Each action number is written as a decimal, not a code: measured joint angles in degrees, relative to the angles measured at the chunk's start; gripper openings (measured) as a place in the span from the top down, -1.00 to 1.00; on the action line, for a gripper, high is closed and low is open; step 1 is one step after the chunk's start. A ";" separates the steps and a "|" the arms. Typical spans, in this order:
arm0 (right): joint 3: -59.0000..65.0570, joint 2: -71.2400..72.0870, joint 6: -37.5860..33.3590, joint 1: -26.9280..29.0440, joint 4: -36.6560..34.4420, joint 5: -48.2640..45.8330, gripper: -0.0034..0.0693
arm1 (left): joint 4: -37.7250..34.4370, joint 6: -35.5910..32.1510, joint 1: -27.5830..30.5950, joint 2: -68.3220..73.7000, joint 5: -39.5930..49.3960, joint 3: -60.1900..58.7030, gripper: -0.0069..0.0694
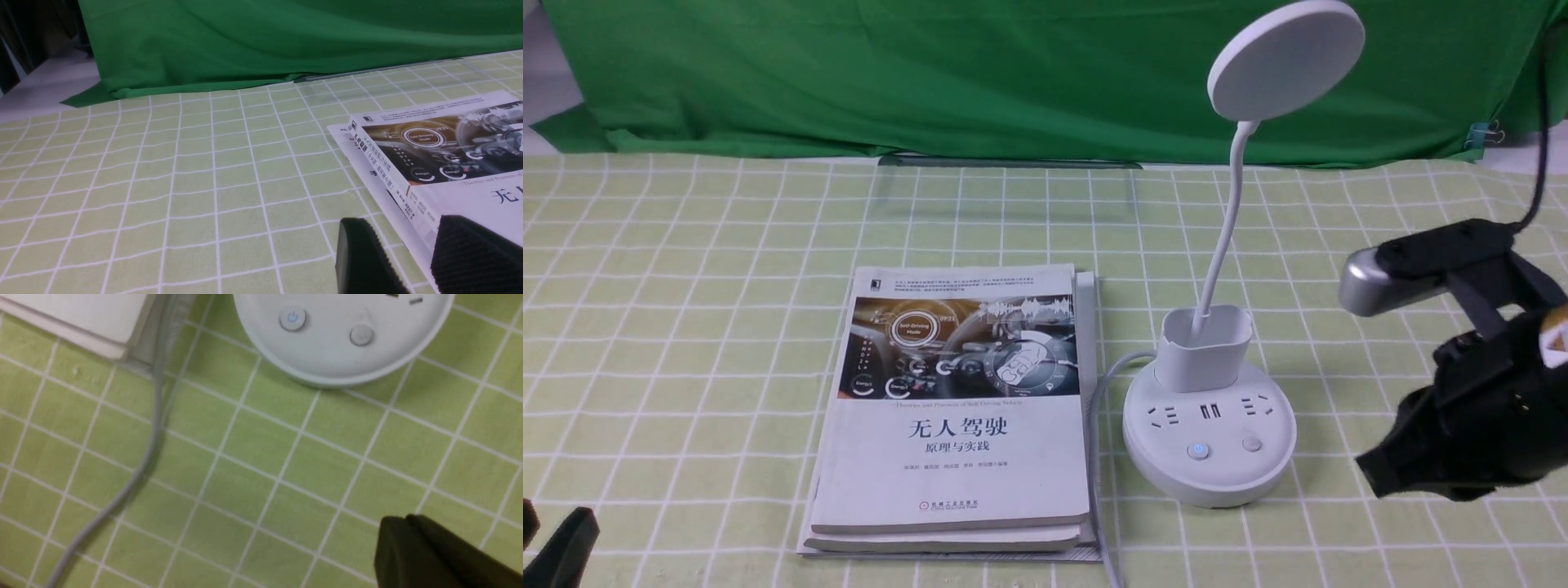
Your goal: Turn off the desk lamp on the green coffee tablecloth by hand.
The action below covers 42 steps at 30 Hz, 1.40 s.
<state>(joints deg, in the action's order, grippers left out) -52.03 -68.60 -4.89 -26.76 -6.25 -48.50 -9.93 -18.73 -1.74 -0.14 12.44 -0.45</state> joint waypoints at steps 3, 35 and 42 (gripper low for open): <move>1.21 5.57 0.17 0.00 0.00 -0.75 0.77 | 0.00 0.00 0.00 0.00 0.00 0.00 0.18; 45.73 60.71 -2.19 20.03 3.74 34.56 0.79 | 0.06 0.00 0.00 0.00 0.00 0.00 0.18; 50.25 65.37 -2.19 21.13 4.08 35.24 0.79 | 0.06 0.00 0.00 0.00 0.00 0.00 0.18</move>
<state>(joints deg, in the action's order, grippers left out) -1.79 -3.23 -7.07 -5.63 -2.18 -13.26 -9.87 -18.73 -1.74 -0.14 12.44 -0.45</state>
